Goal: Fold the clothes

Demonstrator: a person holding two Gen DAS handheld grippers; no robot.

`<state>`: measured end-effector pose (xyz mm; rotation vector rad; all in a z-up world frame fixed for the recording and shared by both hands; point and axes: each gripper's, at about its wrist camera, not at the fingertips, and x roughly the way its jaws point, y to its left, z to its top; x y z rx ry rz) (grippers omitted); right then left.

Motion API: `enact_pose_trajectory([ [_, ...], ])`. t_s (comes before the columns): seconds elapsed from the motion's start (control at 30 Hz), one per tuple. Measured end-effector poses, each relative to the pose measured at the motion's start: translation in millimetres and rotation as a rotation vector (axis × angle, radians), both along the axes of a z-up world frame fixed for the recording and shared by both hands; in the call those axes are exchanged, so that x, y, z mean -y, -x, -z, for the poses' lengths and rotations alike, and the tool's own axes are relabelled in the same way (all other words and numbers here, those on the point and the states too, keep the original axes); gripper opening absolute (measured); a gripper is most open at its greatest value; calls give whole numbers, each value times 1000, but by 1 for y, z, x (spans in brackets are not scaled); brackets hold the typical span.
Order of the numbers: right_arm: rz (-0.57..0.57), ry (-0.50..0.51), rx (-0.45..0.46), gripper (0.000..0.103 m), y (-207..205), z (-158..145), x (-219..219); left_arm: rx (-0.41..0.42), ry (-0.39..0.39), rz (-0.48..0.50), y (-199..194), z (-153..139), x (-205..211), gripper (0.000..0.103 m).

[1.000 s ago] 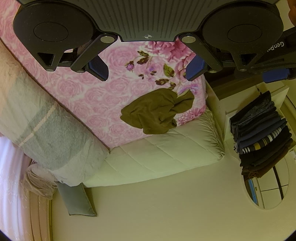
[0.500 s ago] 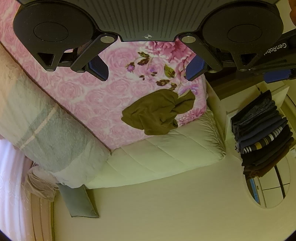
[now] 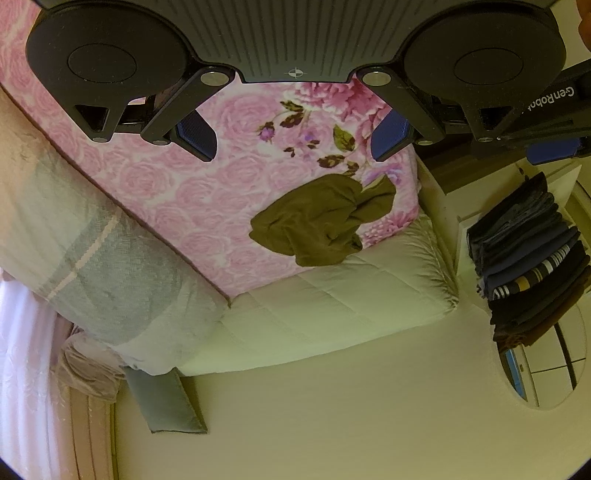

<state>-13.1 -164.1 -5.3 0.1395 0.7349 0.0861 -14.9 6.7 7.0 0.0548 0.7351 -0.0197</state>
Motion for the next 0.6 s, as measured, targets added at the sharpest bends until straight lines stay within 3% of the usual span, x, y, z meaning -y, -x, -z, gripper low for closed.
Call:
enact_pose_trajectory([
  [0.37,6,-11,-27,93,-11,9,-4,-43,5,-1,-15,10,-12,57],
  [0.6,29,-23,-67,93,-30,28,-2,-107,55,22,-42,33,-25,57],
])
